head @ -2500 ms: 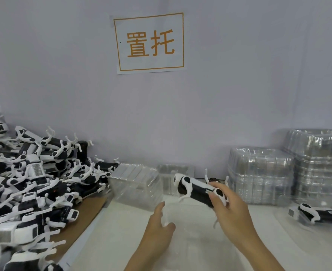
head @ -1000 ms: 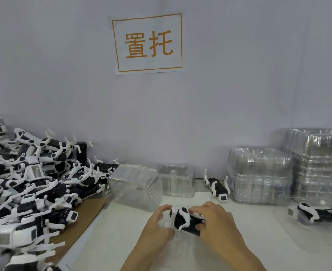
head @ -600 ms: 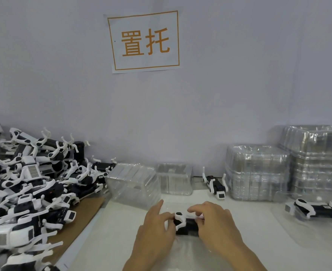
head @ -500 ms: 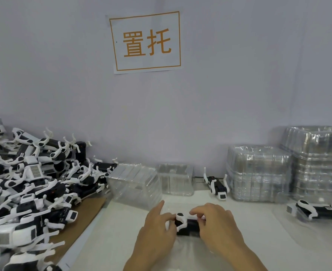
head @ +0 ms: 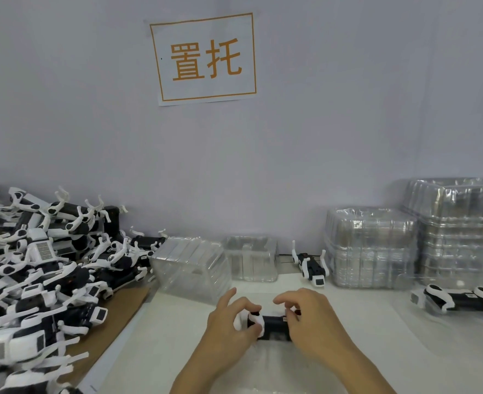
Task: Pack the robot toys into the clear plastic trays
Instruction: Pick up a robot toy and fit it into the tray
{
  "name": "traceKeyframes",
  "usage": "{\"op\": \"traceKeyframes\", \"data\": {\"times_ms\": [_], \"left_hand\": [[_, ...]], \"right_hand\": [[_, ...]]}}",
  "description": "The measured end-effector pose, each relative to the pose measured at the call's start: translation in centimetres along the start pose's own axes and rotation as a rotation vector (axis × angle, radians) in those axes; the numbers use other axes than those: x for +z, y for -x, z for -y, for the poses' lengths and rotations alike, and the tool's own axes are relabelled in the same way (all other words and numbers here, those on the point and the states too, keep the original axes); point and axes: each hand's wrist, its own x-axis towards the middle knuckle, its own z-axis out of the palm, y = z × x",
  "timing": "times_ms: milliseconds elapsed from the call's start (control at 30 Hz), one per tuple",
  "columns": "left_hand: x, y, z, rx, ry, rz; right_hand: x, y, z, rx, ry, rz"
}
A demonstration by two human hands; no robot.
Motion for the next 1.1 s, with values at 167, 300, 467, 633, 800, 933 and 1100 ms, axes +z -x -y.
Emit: {"op": "traceKeyframes", "data": {"times_ms": [167,300,467,633,800,933,1100], "left_hand": [[0.1,-0.4,0.0,-0.025,0.074,0.006],[0.2,-0.4,0.5,-0.015,0.138,-0.012],[0.9,-0.2,0.3,0.006,0.121,-0.092],[1.3,-0.3,0.7,0.024,0.097,-0.149],[1.5,-0.9,1.0,0.015,0.123,-0.185],[1.6,-1.1,1.1,-0.001,0.144,-0.196],[1.8,-1.3,1.6,0.009,0.153,-0.199]], "right_hand": [[-2.3,0.5,-0.8,0.067,-0.105,0.009],[-2.0,0.4,-1.6,0.082,-0.089,0.021],[-0.9,0.0,-1.8,0.103,-0.065,-0.108],[-0.3,0.2,-0.8,-0.093,0.243,-0.115],[2.4,0.9,1.9,-0.214,0.338,0.028],[3.1,1.5,2.4,-0.204,0.415,0.072],[3.0,1.3,2.4,-0.138,0.408,0.12]]}}
